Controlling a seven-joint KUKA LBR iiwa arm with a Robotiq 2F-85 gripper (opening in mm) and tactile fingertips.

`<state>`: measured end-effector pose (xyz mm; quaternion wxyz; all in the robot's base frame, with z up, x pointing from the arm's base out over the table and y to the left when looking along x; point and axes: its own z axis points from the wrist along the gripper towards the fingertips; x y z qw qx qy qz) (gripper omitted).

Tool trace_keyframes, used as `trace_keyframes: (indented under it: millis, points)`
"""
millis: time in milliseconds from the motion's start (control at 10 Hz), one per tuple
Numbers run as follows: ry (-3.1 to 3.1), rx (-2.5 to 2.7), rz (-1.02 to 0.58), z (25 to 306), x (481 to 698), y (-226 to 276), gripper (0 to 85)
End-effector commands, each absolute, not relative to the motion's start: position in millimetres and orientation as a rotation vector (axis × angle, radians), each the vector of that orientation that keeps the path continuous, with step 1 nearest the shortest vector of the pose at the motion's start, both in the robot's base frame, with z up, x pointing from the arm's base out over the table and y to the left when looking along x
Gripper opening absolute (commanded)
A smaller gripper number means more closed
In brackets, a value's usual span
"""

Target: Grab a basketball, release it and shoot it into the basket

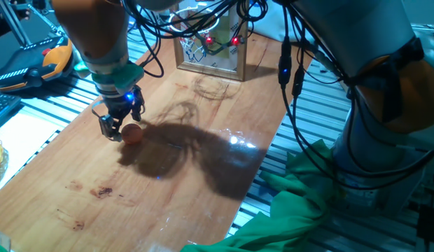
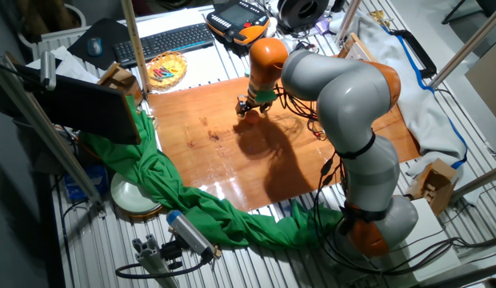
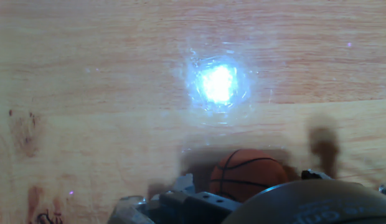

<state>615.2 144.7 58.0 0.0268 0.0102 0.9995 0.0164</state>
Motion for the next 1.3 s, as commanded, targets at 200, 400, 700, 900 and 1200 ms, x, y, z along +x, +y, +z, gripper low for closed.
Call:
trace_keyframes:
  millis: [200,400,700,900,1200]
  points:
    - [3.084,0.035,0.034,52,614,148,85.0]
    - [3.091,0.031,0.032,49,614,148,85.0]
    - [3.095,0.03,0.025,46,613,146,85.0]
    - [3.087,0.033,0.027,40,611,145,84.7]
    - [3.09,0.038,0.032,38,609,146,80.0]
